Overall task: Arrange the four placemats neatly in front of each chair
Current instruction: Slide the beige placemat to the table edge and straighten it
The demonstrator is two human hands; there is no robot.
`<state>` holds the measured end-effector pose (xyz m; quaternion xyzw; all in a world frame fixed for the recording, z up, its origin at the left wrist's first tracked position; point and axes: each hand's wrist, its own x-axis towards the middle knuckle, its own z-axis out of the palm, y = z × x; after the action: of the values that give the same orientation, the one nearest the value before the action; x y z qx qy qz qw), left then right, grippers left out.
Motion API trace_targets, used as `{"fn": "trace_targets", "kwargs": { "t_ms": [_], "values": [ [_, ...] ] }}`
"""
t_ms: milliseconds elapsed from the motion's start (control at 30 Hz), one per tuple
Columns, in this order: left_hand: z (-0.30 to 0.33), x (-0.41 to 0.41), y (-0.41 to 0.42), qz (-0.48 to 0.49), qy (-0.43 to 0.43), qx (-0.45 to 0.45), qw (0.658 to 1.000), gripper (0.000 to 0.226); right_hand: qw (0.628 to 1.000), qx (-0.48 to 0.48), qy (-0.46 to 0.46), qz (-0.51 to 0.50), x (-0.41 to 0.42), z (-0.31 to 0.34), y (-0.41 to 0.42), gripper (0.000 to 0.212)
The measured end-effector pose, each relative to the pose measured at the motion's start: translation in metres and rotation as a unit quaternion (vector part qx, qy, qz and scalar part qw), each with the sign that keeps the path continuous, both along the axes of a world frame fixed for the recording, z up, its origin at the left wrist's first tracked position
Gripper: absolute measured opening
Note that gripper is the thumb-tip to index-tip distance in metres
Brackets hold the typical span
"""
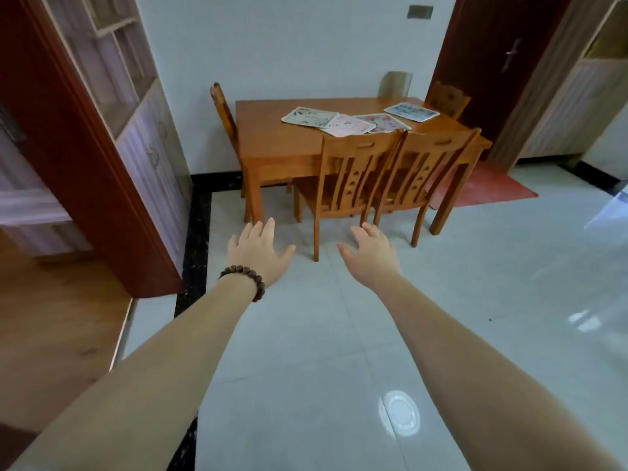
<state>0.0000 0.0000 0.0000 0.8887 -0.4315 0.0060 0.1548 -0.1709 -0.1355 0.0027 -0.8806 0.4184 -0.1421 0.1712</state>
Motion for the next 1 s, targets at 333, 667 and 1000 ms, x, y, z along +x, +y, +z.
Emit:
{"fn": "trace_targets", "kwargs": {
  "t_ms": [333, 667, 1000],
  "values": [
    [-0.038, 0.039, 0.004, 0.037, 0.021, 0.032, 0.999, 0.072, 0.998, 0.022, 0.043, 0.042, 0.049, -0.039, -0.014, 0.058],
    [-0.069, 0.176, -0.040, 0.082, 0.029, 0.051, 0.995, 0.074, 0.995, 0.030, 0.069, 0.070, 0.196, -0.072, -0.068, 0.057],
    [-0.061, 0.382, -0.107, 0.097, 0.048, 0.043, 0.993, 0.075, 0.996, 0.034, 0.053, 0.069, 0.409, -0.057, -0.146, 0.057]
  ]
}}
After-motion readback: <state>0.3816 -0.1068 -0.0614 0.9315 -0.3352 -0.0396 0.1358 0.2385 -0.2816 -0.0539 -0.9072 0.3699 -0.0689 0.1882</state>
